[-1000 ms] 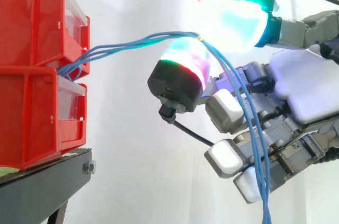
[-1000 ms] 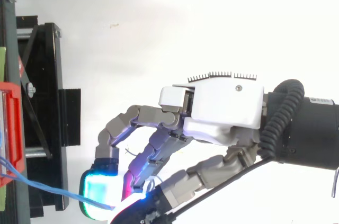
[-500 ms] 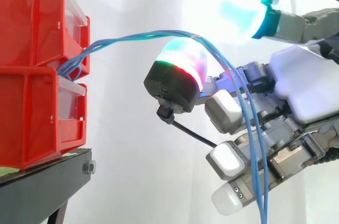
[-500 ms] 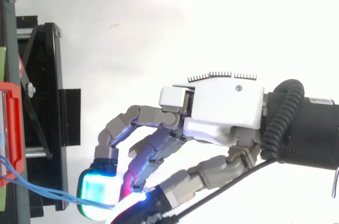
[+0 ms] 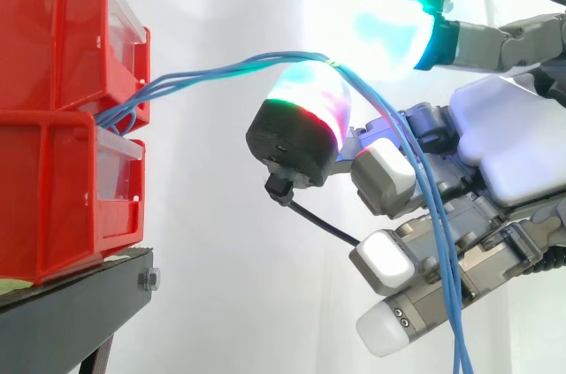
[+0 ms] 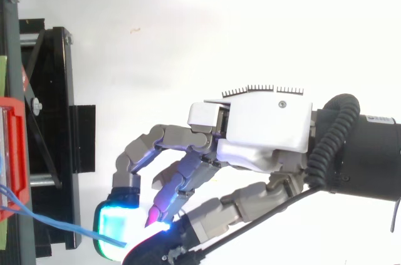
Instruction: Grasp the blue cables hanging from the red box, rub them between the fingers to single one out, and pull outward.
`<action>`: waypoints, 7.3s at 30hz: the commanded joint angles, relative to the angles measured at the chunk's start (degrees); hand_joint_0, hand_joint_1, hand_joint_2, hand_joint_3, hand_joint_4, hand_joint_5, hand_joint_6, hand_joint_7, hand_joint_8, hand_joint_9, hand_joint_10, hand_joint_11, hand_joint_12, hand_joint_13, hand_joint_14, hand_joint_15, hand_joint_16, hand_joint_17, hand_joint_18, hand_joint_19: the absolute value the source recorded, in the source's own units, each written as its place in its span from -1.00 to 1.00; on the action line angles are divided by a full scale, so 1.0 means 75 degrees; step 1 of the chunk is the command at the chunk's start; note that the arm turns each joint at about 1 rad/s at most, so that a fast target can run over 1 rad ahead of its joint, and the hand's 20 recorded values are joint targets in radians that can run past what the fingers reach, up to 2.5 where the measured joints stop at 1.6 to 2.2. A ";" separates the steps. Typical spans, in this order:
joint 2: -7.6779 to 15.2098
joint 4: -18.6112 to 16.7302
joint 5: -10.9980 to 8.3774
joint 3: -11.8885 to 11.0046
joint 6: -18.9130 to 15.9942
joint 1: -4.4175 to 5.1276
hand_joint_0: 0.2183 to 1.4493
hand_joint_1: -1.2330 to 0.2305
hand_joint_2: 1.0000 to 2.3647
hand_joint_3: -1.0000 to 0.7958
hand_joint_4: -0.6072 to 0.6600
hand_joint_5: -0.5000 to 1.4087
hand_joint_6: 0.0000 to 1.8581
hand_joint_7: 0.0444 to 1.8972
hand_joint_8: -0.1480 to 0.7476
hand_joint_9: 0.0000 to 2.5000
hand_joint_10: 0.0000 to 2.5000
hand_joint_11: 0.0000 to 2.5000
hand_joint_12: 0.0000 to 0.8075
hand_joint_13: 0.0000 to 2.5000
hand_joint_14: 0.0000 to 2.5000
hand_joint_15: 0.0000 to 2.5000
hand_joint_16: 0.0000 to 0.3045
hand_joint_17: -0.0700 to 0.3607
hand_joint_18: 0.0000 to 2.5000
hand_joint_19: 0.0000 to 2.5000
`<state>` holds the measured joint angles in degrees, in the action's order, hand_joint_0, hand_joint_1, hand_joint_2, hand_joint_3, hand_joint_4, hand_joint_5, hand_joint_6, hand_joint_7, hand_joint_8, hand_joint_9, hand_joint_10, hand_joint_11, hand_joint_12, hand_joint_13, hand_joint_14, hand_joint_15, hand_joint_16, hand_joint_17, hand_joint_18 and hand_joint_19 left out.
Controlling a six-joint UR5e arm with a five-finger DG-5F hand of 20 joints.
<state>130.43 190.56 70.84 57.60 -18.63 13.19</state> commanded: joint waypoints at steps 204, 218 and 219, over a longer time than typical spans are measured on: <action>0.0000 0.0057 0.0000 -0.0005 0.0000 0.0011 -0.49 -0.54 -1.00 -0.44 -0.53 -0.63 -0.03 -0.10 -0.31 -0.27 -0.99 -0.59 -0.15 -0.38 -0.99 -0.62 -0.66 -0.13 -0.48 -0.67; 0.0000 0.0057 0.0000 -0.0005 0.0012 0.0035 -0.45 -0.07 -1.00 -0.44 -0.51 -0.61 -0.07 -0.01 -0.24 -0.19 -0.99 -0.58 -0.11 -0.40 -0.99 -0.61 -0.66 -0.14 -0.60 -0.60; 0.0000 0.0057 0.0000 -0.0005 0.0000 0.0035 -0.48 -0.09 -1.00 -0.44 -0.49 -0.61 -0.07 -0.01 -0.21 -0.19 -0.99 -0.59 -0.10 -0.39 -0.99 -0.61 -0.65 -0.12 -0.60 -0.61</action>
<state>130.43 190.95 70.84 57.57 -18.59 13.41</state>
